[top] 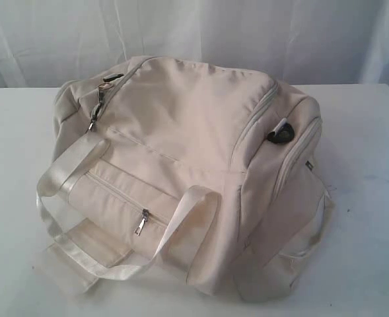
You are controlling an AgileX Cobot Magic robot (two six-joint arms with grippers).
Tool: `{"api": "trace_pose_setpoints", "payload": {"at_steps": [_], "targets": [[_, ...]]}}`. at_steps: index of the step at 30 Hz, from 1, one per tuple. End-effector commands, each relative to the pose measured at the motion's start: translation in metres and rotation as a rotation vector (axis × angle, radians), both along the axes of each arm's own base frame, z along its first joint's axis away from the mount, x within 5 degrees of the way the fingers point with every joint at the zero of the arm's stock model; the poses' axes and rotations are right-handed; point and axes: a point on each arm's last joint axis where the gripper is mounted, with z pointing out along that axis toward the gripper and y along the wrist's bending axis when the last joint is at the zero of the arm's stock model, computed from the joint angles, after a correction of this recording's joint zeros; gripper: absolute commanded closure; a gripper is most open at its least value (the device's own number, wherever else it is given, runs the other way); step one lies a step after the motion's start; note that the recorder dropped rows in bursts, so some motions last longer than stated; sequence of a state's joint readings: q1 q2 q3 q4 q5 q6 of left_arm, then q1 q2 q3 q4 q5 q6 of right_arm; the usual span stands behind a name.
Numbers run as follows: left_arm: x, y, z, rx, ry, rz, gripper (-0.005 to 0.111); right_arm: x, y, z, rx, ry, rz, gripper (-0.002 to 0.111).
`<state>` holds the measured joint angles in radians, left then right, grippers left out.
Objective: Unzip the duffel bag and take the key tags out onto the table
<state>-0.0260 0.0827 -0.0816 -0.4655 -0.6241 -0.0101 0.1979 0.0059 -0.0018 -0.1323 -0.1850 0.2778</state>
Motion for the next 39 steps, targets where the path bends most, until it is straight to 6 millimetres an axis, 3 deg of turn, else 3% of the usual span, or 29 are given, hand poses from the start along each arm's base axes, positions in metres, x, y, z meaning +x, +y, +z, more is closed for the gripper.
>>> {"api": "trace_pose_setpoints", "payload": {"at_steps": [1, 4, 7, 11, 14, 18, 22, 26, 36, 39], "targets": [[0.014, -0.001, 0.03, -0.02, 0.063, -0.014, 0.107, -0.002, -0.001, 0.004, 0.26, 0.006, 0.076, 0.108], [0.034, -0.007, 0.052, 0.094, 0.185, -0.045, 0.107, 0.0, -0.001, 0.0, 0.314, 0.062, 0.084, 0.108], [0.068, -0.014, 0.071, 0.231, 0.347, -0.075, 0.107, 0.002, -0.001, -0.008, 0.3, 0.152, 0.06, 0.108], [0.112, -0.025, 0.09, 0.4, 0.543, -0.182, 0.107, 0.0, -0.003, -0.006, 0.22, 0.257, 0.015, 0.108], [0.145, -0.035, 0.094, 0.481, 0.703, -0.311, 0.107, 0.003, -0.003, 0.0, 0.185, 0.301, 0.001, 0.108], [0.181, -0.045, 0.085, 0.562, 0.961, -0.505, 0.107, 0.013, -0.001, 0.005, 0.158, 0.408, -0.017, 0.108], [0.203, -0.052, 0.075, 0.56, 1.126, -0.645, 0.107, 0.03, 0.003, 0.009, 0.125, 0.572, -0.036, 0.108], [0.218, -0.053, 0.063, 0.532, 1.167, -0.666, 0.107, 0.046, 0.012, 0.023, 0.025, 0.677, 0.015, 0.108], [0.247, -0.056, 0.036, 0.451, 1.171, -0.683, 0.106, 0.072, 0.044, 0.064, -0.335, 0.96, 0.343, 0.108], [0.254, -0.059, 0.026, 0.429, 1.179, -0.722, 0.095, 0.081, 0.047, 0.068, -0.369, 0.97, 0.36, 0.108]]}}
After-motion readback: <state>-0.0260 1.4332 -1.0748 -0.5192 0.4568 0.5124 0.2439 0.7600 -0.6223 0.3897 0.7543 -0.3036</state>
